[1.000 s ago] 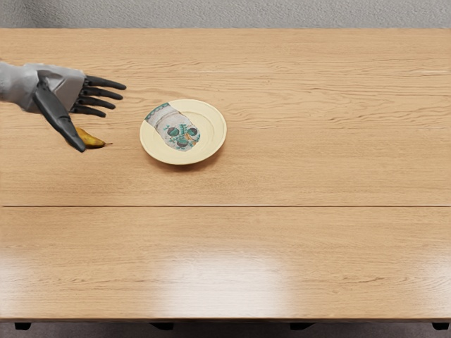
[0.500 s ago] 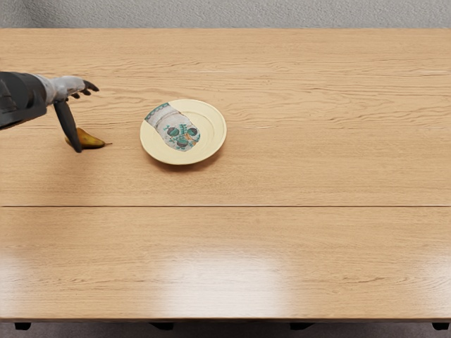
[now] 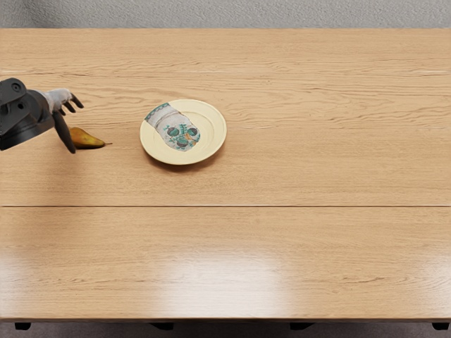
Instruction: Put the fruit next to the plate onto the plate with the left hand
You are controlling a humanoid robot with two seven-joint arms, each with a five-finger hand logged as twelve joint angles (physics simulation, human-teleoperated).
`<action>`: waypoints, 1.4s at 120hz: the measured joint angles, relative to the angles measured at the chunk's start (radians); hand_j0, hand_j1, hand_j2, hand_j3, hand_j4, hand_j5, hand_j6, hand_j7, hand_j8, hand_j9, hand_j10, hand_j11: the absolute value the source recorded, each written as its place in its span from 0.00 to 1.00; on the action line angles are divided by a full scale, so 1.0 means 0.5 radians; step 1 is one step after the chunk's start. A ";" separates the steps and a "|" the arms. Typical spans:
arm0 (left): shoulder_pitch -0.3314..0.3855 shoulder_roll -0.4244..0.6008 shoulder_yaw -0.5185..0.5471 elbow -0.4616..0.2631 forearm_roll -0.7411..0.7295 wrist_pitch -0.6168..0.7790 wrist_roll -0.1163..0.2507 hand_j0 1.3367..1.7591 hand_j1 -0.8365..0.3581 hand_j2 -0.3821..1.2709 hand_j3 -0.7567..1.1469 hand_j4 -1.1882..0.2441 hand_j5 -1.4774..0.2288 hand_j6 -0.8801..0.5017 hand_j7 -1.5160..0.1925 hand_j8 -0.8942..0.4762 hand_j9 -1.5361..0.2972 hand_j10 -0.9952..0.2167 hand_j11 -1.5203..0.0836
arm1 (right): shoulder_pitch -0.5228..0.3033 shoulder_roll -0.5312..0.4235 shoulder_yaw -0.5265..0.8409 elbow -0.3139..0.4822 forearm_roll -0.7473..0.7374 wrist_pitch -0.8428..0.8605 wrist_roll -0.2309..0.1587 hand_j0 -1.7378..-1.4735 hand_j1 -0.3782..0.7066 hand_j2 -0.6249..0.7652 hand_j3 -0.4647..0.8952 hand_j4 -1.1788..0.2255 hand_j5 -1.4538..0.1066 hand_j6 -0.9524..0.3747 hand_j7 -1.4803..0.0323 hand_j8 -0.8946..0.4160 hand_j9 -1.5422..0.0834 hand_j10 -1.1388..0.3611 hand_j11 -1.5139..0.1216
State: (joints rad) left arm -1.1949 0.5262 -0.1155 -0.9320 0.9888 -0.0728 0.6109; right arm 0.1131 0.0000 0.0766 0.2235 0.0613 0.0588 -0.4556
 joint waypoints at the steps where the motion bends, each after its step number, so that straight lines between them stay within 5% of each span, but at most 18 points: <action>1: 0.000 -0.007 0.000 0.006 0.000 0.002 0.000 0.76 0.74 0.26 0.40 0.65 0.67 0.45 0.69 0.46 0.66 0.61 0.74 | 0.000 0.000 0.000 0.000 0.000 0.000 0.000 0.30 0.03 0.45 0.34 0.84 0.93 0.72 0.98 0.68 0.95 0.76 0.93; 61: 0.049 -0.304 0.085 0.471 -0.001 0.114 0.000 0.76 0.64 0.28 0.40 0.58 0.60 0.38 0.62 0.39 0.59 0.53 0.66 | 0.000 0.000 -0.003 0.000 0.000 0.002 0.000 0.30 0.03 0.45 0.34 0.84 0.93 0.72 0.98 0.68 0.95 0.76 0.93; 168: 0.060 -0.463 0.192 0.592 -0.003 0.236 0.000 0.76 0.60 0.28 0.40 0.56 0.57 0.35 0.59 0.37 0.56 0.50 0.63 | 0.001 0.000 -0.003 0.001 0.000 0.001 0.000 0.30 0.03 0.45 0.34 0.84 0.93 0.72 0.98 0.68 0.95 0.76 0.93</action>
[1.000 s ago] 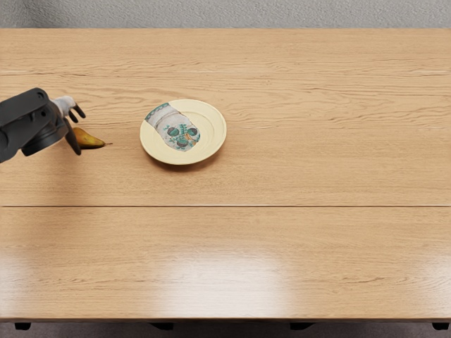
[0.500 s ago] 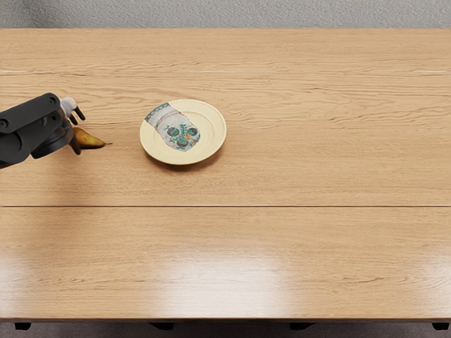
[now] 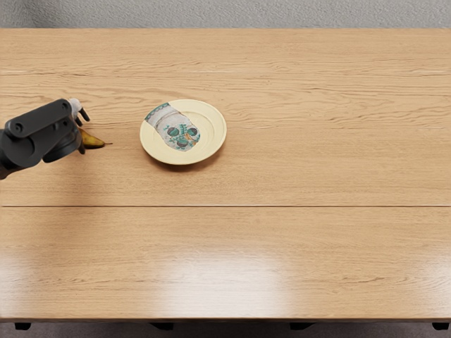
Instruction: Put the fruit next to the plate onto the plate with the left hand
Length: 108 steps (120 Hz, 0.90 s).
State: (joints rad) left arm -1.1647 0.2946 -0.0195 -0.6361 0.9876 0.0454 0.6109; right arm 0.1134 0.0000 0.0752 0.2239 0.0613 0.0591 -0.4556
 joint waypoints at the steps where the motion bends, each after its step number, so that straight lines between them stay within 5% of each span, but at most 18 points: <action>1: 0.000 0.000 0.002 0.001 0.000 0.002 0.000 0.76 0.60 0.28 0.40 0.56 0.57 0.35 0.59 0.37 0.56 0.50 0.63 | 0.000 0.000 0.000 0.000 0.000 0.000 0.000 0.30 0.03 0.45 0.34 0.84 0.93 0.72 0.98 0.68 0.95 0.76 0.93; 108: 0.007 -0.022 0.039 0.014 -0.006 0.023 0.000 0.76 0.49 0.30 0.40 0.48 0.48 0.27 0.50 0.29 0.48 0.40 0.54 | 0.001 0.000 -0.002 0.003 0.000 0.004 0.000 0.30 0.03 0.45 0.34 0.84 0.93 0.72 0.98 0.68 0.95 0.76 0.93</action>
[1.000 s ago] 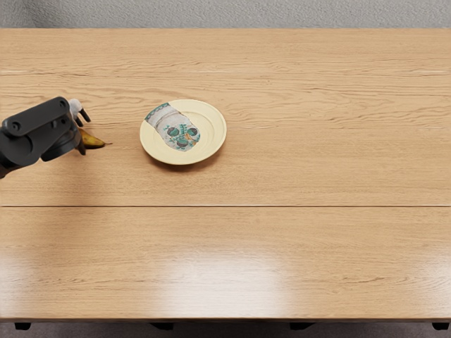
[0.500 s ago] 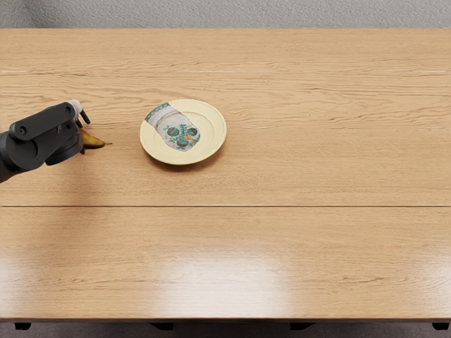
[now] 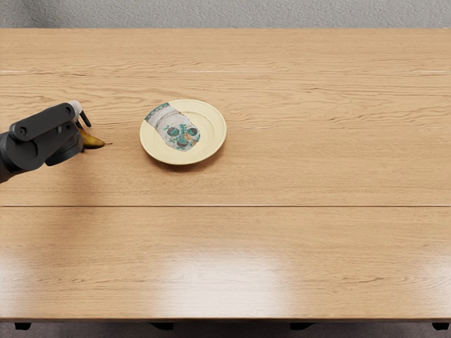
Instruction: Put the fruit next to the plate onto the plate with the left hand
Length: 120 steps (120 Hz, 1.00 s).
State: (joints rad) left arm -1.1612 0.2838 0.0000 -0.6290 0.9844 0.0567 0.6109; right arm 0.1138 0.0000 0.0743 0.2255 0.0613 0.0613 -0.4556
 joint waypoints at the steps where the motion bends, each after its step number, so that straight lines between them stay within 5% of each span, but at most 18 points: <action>1: 0.000 0.000 0.000 0.000 0.000 0.000 0.000 0.76 0.49 0.30 0.40 0.48 0.48 0.27 0.50 0.29 0.48 0.40 0.54 | 0.000 0.000 0.000 0.000 0.000 0.000 0.000 0.30 0.03 0.45 0.34 0.84 0.93 0.72 0.98 0.68 0.95 0.76 0.93; 111: -0.018 -0.021 -0.002 -0.022 -0.044 -0.030 0.001 0.75 0.48 0.39 0.41 0.33 0.35 0.25 0.36 0.30 0.33 0.25 0.37 | 0.012 0.000 0.001 0.000 -0.001 0.000 0.000 0.30 0.03 0.45 0.34 0.84 0.93 0.72 0.98 0.68 0.95 0.76 0.93; 120: -0.021 -0.021 -0.005 -0.024 -0.073 -0.031 0.001 0.80 0.47 0.43 0.34 0.31 0.33 0.26 0.34 0.31 0.32 0.24 0.35 | 0.012 0.000 0.001 0.000 -0.001 0.000 0.000 0.30 0.03 0.45 0.34 0.84 0.93 0.72 0.98 0.68 0.95 0.76 0.93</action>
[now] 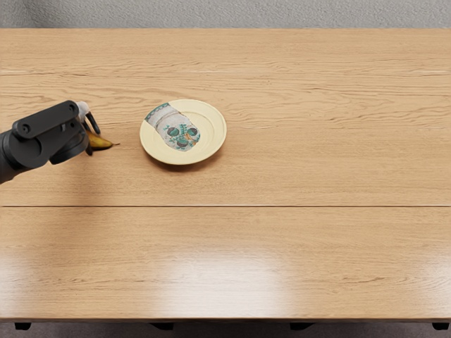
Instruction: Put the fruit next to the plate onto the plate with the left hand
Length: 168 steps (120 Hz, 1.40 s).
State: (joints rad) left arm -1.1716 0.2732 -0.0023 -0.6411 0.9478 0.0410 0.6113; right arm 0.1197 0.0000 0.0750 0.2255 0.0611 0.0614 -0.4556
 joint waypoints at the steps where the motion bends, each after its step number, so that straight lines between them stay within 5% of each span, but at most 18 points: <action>1: 0.000 0.000 0.000 0.000 -0.004 0.000 0.000 0.81 0.47 0.42 0.37 0.31 0.33 0.27 0.34 0.31 0.32 0.24 0.35 | 0.000 0.000 0.000 0.000 0.000 0.000 0.000 0.30 0.03 0.45 0.34 0.84 0.93 0.72 0.98 0.68 0.95 0.76 0.93; 15: -0.005 0.001 -0.009 -0.005 -0.049 -0.006 0.004 0.87 0.47 0.40 0.38 0.29 0.31 0.27 0.32 0.32 0.30 0.25 0.33 | 0.000 0.000 0.000 0.000 0.000 -0.001 0.000 0.30 0.03 0.45 0.34 0.84 0.93 0.72 0.98 0.68 0.95 0.76 0.93; 20: -0.006 0.000 -0.015 -0.006 -0.061 -0.008 0.004 0.86 0.47 0.42 0.36 0.28 0.30 0.27 0.31 0.31 0.29 0.24 0.32 | 0.000 0.000 0.000 0.000 0.000 -0.001 0.000 0.30 0.03 0.45 0.34 0.84 0.93 0.72 0.98 0.68 0.95 0.76 0.93; 24: -0.012 0.002 -0.020 -0.007 -0.079 -0.008 0.005 0.76 0.47 0.43 0.37 0.28 0.29 0.26 0.30 0.29 0.28 0.22 0.32 | 0.000 0.000 0.000 0.000 0.000 -0.002 0.000 0.30 0.03 0.45 0.34 0.84 0.93 0.72 0.98 0.68 0.95 0.76 0.93; 54: -0.080 0.006 -0.036 -0.011 -0.303 -0.003 0.000 0.75 0.43 0.49 0.39 0.29 0.26 0.29 0.27 0.30 0.25 0.17 0.28 | 0.001 0.000 0.000 0.000 0.000 -0.003 0.000 0.30 0.03 0.45 0.34 0.84 0.93 0.72 0.98 0.68 0.95 0.76 0.93; 168: -0.385 0.018 -0.169 -0.013 -0.702 -0.008 -0.001 0.74 0.38 0.52 0.40 0.33 0.19 0.35 0.23 0.35 0.21 0.22 0.23 | 0.006 0.000 0.000 0.007 0.000 0.007 0.000 0.30 0.03 0.45 0.34 0.84 0.93 0.72 0.98 0.68 0.95 0.76 0.93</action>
State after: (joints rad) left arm -1.3642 0.2820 -0.0866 -0.6474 0.5968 0.0368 0.6107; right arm 0.1225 0.0000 0.0752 0.2290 0.0610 0.0648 -0.4556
